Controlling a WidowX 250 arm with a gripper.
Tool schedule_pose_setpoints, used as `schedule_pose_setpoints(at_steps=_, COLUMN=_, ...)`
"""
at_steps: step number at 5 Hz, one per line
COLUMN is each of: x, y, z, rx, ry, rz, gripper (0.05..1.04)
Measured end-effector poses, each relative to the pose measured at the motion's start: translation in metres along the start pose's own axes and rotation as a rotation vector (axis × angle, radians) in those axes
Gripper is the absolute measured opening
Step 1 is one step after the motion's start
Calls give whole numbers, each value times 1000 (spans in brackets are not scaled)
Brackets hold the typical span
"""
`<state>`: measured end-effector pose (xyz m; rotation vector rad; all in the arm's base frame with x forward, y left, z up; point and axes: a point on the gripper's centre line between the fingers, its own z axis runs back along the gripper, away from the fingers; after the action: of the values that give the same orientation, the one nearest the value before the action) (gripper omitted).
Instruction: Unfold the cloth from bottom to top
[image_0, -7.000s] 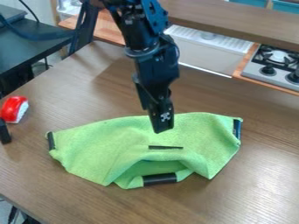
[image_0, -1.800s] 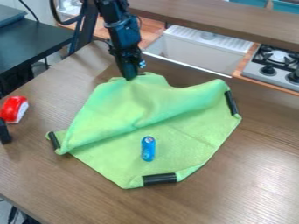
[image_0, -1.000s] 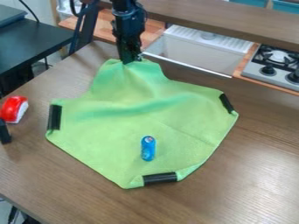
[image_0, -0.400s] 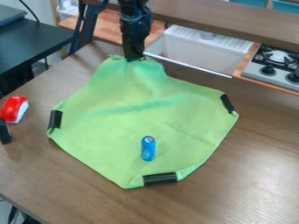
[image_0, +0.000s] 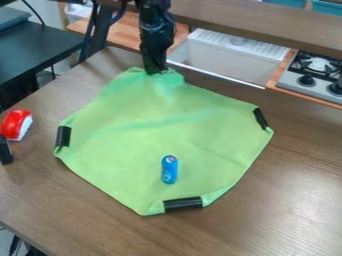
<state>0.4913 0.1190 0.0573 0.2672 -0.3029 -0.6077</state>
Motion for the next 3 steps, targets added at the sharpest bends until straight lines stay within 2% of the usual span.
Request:
schedule_pose_setpoints(at_steps=1, x=-1, y=-2, z=-5, rx=6, ry=-14, rz=9, gripper=462)
schedule_pose_setpoints(at_steps=2, x=-1, y=-8, z=-1, rx=-7, ry=-40, rz=23, gripper=774)
schedule_pose_setpoints(at_steps=3, x=-1, y=-6, z=21, rx=-29, ry=-92, rz=46, gripper=992)
